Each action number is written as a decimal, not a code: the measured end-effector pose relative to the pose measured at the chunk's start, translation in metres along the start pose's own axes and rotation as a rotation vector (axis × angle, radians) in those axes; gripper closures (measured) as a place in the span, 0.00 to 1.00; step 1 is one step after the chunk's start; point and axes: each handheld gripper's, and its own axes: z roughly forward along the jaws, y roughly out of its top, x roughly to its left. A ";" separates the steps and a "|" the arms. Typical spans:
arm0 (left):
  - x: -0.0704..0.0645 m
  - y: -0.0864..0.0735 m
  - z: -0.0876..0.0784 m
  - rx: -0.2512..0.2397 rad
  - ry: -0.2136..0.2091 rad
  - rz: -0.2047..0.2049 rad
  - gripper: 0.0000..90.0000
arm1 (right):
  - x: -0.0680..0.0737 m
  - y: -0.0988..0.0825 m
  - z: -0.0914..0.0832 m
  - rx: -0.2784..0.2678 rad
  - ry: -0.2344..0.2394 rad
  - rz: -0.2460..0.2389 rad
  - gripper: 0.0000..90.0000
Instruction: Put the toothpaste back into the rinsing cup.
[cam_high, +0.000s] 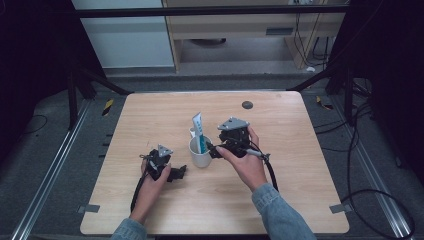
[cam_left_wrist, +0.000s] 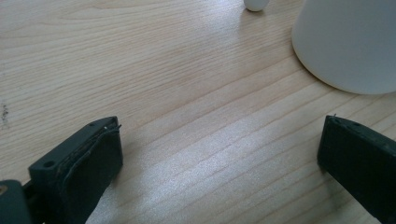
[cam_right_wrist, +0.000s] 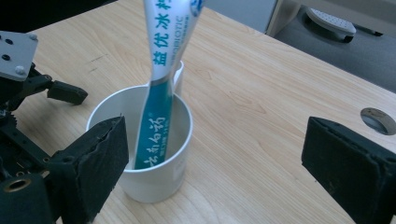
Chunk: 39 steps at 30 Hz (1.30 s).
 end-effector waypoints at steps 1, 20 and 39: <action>0.000 0.000 0.000 0.000 0.000 0.000 0.00 | -0.002 0.000 -0.002 -0.002 0.002 0.001 0.08; 0.000 0.000 0.000 0.000 0.000 0.000 0.00 | -0.038 -0.008 -0.028 0.023 -0.062 -0.014 0.09; 0.000 0.000 0.000 -0.001 0.001 -0.002 0.00 | -0.097 -0.040 -0.060 0.061 -0.151 0.083 0.09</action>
